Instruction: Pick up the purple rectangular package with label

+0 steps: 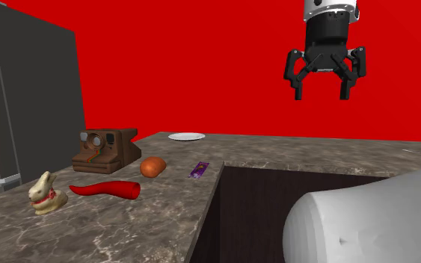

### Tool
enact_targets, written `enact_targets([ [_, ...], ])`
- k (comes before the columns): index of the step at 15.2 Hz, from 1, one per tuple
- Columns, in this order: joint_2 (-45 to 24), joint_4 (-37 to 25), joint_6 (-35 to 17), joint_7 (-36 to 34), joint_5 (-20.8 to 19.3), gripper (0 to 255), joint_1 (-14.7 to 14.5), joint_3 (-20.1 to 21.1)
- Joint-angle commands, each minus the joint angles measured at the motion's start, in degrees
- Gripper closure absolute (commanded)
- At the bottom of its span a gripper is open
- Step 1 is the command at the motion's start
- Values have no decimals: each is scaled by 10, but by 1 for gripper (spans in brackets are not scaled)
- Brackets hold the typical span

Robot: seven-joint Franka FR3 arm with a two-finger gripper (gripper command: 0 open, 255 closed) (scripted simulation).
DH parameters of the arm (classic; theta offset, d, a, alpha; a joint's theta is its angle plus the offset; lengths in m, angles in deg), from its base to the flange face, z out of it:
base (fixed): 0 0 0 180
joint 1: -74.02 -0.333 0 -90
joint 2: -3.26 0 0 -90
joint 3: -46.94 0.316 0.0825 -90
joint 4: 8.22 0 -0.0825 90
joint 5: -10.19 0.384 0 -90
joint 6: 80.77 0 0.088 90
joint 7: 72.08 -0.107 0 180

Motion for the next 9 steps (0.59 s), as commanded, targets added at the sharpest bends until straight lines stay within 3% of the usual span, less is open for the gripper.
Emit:
enact_targets([
  [1, 0, 0, 0, 0, 0, 0, 0, 0],
  [9, -80, 21, -106, -85, 49, 0, -19, 79],
])
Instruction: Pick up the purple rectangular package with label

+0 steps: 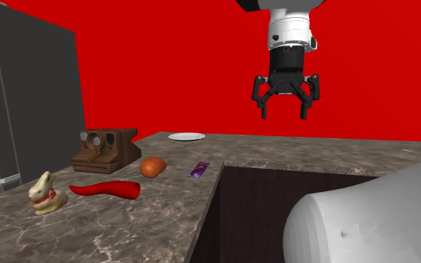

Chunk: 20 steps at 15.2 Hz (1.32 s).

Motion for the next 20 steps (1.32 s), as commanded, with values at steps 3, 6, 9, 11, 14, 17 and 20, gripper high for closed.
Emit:
enact_targets([
  [3, -57, -8, -54, -42, 16, 0, -6, 40],
  [6, -104, -18, -93, -74, 23, 0, -10, 69],
  [9, -156, -36, -130, -108, 22, 0, -12, 98],
  [11, -193, -51, -153, -132, 18, 0, -13, 117],
  [14, -253, -80, -185, -170, 3, 0, -15, 143],
  [17, -318, -115, -211, -211, -21, 0, -20, 166],
  [20, -386, -157, -232, -255, -54, 0, -29, 183],
])
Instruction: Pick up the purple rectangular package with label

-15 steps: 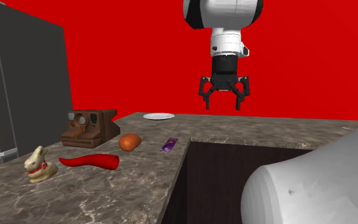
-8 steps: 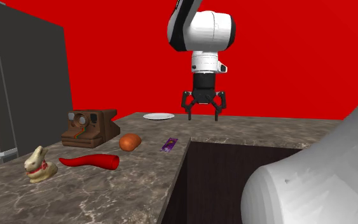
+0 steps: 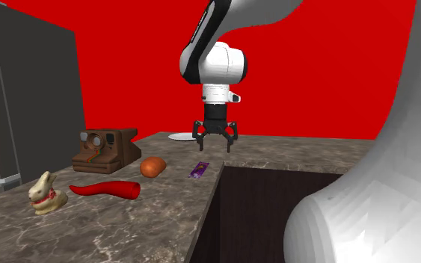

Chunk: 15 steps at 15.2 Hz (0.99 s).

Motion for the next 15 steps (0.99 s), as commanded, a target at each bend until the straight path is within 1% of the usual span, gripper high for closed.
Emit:
enact_targets([
  [1, -45, -33, -8, -28, -23, 0, -7, 8],
  [6, -156, -118, -21, -93, -84, 0, -40, 14],
  [13, -180, -92, -68, -102, -99, 0, -45, 7],
  [15, -183, -90, -72, -103, -101, 0, -45, 7],
])
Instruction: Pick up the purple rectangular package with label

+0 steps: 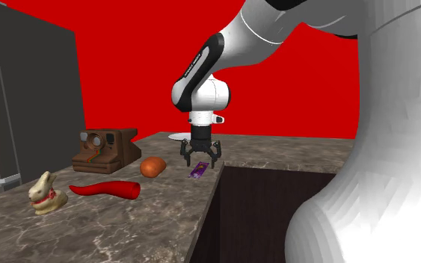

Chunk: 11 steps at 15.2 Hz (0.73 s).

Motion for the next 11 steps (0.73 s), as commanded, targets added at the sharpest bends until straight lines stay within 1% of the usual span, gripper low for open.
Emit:
enact_targets([
  [1, -1, 1, -3, -1, -1, 255, 0, 0],
  [9, -2, 1, -3, -1, -1, 255, 0, 0],
  [11, 2, -3, 4, 1, 1, 255, 0, 1],
])
